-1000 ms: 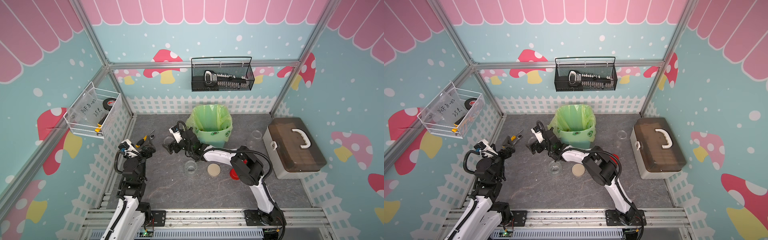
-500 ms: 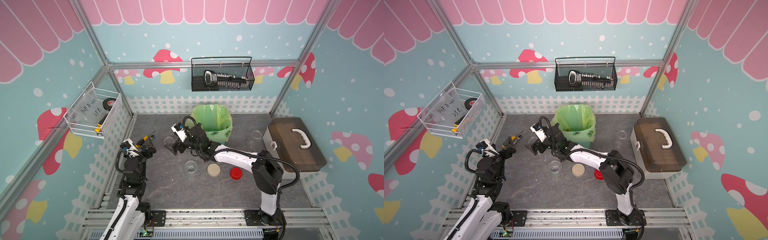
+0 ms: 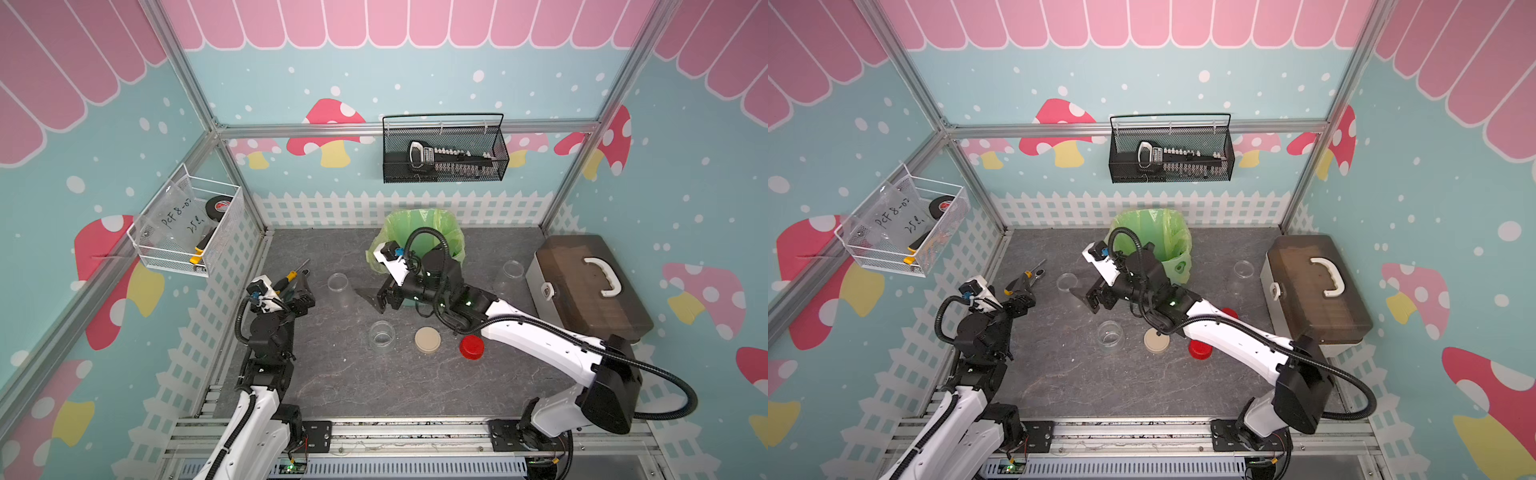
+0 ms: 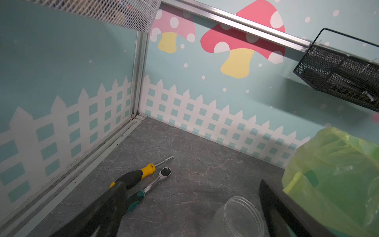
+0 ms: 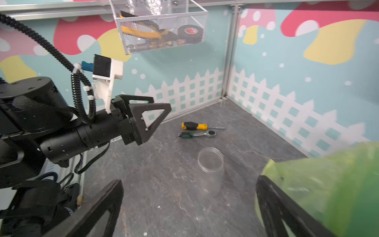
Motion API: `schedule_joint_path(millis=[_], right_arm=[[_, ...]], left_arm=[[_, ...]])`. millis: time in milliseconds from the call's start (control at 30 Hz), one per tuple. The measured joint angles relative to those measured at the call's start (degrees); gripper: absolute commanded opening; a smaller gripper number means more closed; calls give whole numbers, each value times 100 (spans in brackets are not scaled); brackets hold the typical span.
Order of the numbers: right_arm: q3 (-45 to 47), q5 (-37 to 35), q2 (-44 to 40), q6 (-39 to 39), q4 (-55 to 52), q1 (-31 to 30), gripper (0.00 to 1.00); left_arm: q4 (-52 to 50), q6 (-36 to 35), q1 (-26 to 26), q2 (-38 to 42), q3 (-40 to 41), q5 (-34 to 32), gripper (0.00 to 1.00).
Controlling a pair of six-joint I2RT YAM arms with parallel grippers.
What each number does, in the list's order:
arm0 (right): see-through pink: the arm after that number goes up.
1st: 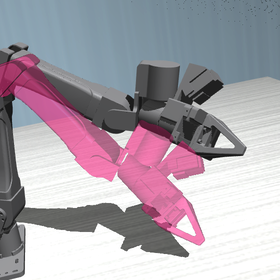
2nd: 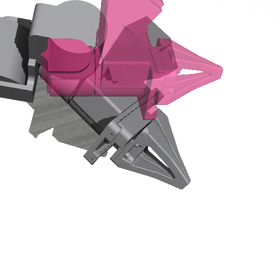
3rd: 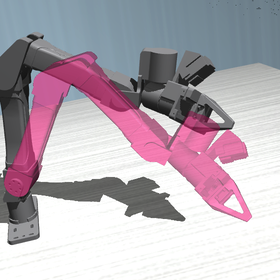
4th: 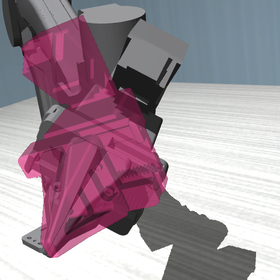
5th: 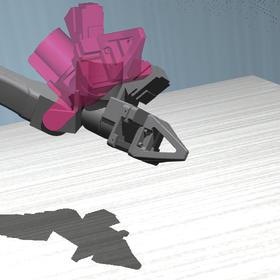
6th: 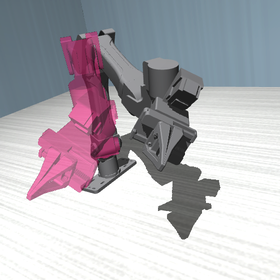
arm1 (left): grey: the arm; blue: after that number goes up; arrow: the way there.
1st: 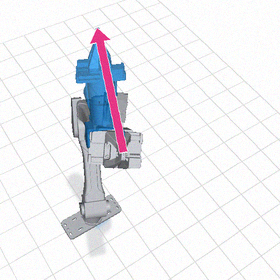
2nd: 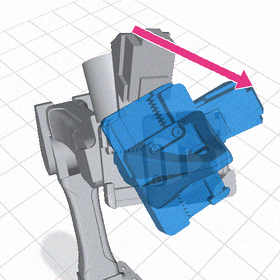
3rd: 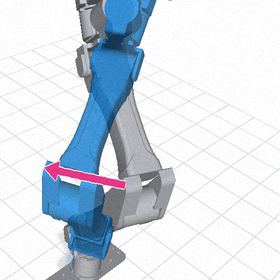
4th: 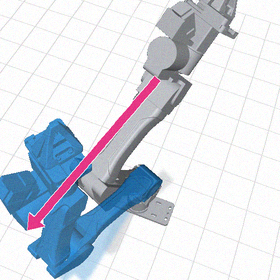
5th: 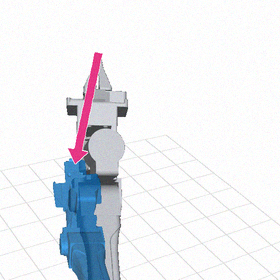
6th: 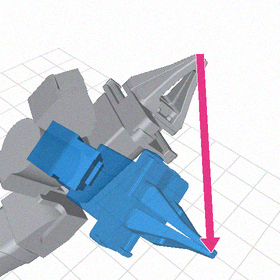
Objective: Empty moldy peanuts from jars
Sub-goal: Reset both arms
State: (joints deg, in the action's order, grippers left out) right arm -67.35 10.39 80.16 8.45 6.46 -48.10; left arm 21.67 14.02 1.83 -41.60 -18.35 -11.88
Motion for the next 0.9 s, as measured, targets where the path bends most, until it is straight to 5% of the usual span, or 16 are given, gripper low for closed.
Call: schedule_joint_path(millis=[300, 500, 767, 900], right_arm=[[1961, -1023, -1827, 348, -50, 2719, 99], [3270, -1449, -2138, 409, 509, 4052, 99], [4446, -1519, -1244, 328, 1978, 4962, 99], [4586, -1493, -920, 133, 2592, 5082, 99]], left_arm=[[994, -535, -144, -1067, 417, -356, 99], [1963, -522, -334, -2118, 442, -291, 99], [3305, -382, -695, -3899, 483, 345, 99], [3847, -380, -697, -4148, 654, 555, 99]])
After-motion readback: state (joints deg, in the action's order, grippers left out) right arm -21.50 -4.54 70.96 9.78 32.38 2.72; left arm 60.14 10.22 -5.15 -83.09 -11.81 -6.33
